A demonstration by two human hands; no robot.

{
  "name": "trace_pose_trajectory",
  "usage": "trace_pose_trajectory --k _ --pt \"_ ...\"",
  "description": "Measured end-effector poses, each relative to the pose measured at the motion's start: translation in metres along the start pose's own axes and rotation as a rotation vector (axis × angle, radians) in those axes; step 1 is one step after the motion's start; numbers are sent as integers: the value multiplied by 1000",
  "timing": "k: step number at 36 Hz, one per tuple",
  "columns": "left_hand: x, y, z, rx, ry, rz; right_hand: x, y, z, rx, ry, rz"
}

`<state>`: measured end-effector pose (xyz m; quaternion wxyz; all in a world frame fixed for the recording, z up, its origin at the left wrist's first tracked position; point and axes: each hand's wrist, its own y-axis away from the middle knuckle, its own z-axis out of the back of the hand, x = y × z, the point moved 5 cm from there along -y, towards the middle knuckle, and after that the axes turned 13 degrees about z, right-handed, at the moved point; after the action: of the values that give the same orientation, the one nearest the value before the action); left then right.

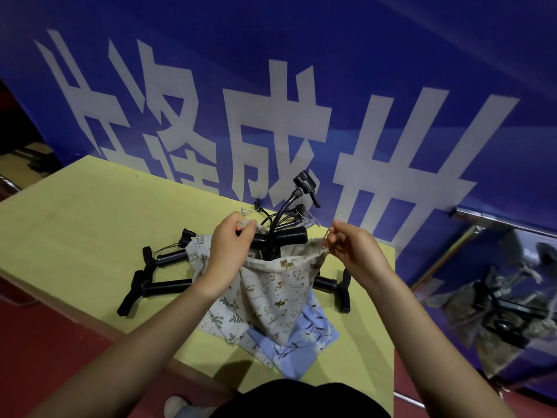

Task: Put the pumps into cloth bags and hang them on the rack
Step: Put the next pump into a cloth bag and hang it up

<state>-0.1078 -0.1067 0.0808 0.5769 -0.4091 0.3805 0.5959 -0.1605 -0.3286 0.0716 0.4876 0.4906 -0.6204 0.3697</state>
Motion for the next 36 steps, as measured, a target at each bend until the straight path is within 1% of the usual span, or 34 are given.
trace_pose_trajectory --k 6,8,11,13,14,16,18,19,21,24,26,28,30,32,36 --pt "-11 2 -5 -27 -106 -89 27 3 -29 51 -35 142" --pt "-14 0 -7 -26 -140 -112 32 3 -38 67 -6 194" --pt "-12 -4 -7 -14 -160 -108 30 1 -40 49 61 262" --pt "-9 -3 -7 16 -167 -103 24 1 -38 42 181 318" --pt "-8 -2 -8 32 -171 -102 22 1 -39 57 303 363" --pt "-8 -2 -11 68 -174 -85 20 2 -43 124 622 465" --pt "-9 -4 -12 105 -172 -41 21 1 -49 198 910 573" --pt "-9 -6 -13 127 -159 -11 23 1 -51 230 978 611" --pt "-11 -9 -10 167 -93 62 25 0 -53 273 1021 649" --pt "-12 -13 3 190 -19 148 23 -2 -50 293 1103 691" --pt "-10 -17 12 265 47 213 19 -5 -47 300 1178 690" --pt "-4 -21 19 395 175 332 15 -7 -43 286 1199 688" --pt "2 -24 25 469 300 469 14 -10 -41 248 1193 691" --pt "5 -28 33 455 355 548 14 -12 -40 228 1196 684" --pt "-5 -31 40 457 484 618 15 -12 -45 242 1166 686"
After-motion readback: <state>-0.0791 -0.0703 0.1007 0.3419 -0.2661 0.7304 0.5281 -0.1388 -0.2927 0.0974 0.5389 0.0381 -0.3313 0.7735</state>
